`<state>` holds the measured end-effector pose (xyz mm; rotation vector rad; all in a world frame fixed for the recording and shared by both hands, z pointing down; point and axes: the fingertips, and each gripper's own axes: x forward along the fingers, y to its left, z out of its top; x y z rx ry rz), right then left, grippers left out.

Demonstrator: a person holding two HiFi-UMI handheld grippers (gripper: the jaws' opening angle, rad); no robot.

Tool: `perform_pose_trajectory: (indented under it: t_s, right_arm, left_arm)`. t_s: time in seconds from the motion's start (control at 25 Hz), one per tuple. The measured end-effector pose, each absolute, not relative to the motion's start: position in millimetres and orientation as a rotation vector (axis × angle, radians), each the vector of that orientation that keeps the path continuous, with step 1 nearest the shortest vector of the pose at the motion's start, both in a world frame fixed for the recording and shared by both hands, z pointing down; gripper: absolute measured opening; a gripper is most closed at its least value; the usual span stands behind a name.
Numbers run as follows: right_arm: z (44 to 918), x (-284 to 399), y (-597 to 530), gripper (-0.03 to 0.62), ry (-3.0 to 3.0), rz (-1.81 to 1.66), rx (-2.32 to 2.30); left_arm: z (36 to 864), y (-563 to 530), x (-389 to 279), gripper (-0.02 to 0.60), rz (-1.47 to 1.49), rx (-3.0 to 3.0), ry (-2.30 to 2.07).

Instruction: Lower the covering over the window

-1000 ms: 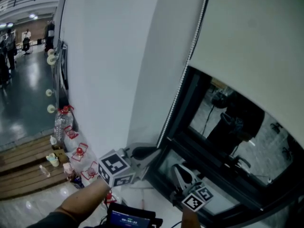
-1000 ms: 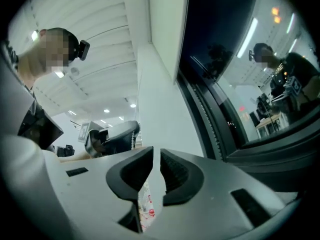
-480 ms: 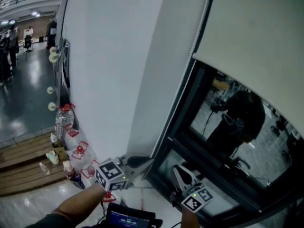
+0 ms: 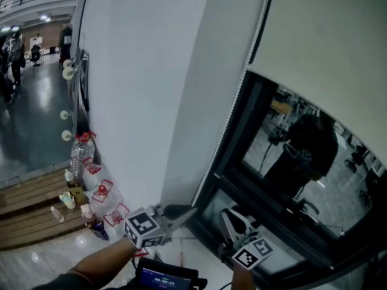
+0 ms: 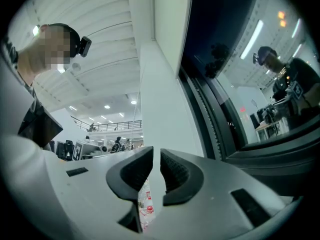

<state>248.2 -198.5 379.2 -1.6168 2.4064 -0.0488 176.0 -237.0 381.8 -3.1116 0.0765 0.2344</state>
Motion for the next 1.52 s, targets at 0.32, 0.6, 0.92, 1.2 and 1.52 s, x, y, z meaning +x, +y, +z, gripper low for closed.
perform_pose_trajectory:
  t_s: [0.32, 0.6, 0.92, 1.2, 1.52]
  right_arm:
    - [371.5, 243.9, -204.6, 0.052, 2.445, -0.049, -1.631]
    - [363.1, 244.7, -203.7, 0.052, 2.450, -0.022, -1.632]
    - [350.9, 240.3, -203.6, 0.052, 2.454, 0.015, -1.613]
    - [334.8, 243.8, -205.6, 0.052, 2.439, 0.057, -1.621]
    - [319.2, 237.1, -208.5, 0.052, 2.476, 0.082, -1.606]
  left_arm:
    - [404.6, -247.0, 169.0, 0.008, 0.220, -3.127, 0.093]
    - [417.9, -236.2, 169.7, 0.008, 0.234, -3.148, 0.072]
    - [430.3, -233.3, 163.9, 0.008, 0.281, -3.127, 0.044]
    - [446.3, -230.5, 167.0, 0.008, 0.205, -3.130, 0.071]
    - [466.8, -223.6, 165.7, 0.008, 0.181, -3.152, 0.050]
